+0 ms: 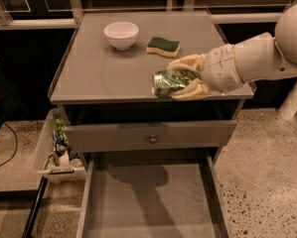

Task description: Pick green can from middle drawer and place on counter

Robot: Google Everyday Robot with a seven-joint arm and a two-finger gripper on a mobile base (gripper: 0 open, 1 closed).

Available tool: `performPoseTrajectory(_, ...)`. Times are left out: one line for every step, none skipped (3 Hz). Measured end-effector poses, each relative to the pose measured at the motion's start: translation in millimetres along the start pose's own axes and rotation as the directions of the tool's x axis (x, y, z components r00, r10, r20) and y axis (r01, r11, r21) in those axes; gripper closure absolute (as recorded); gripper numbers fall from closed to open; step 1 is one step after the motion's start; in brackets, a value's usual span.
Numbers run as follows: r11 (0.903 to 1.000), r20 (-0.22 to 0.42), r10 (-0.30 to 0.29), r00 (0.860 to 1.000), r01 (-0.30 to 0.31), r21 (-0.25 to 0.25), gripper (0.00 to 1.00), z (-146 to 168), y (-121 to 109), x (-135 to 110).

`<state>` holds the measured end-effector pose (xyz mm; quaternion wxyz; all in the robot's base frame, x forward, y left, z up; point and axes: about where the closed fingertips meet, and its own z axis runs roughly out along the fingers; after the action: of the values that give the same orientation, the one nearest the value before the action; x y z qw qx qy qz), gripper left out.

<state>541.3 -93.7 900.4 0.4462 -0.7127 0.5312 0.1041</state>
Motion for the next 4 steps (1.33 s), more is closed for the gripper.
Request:
performPoseTrajectory(0.9980, 0.048, 0.019, 0.999, -0.022, 0.059, 1.00, 6, -45, 17)
performPoseTrajectory(0.9952, 0.111, 0.039, 0.993, -0.049, 0.085, 1.00, 20, -94, 31)
performPoseTrajectory(0.9932, 0.166, 0.075, 0.983, -0.089, 0.075, 1.00, 42, -124, 44)
performPoseTrajectory(0.9885, 0.188, 0.124, 0.974, -0.137, 0.062, 1.00, 59, -139, 58)
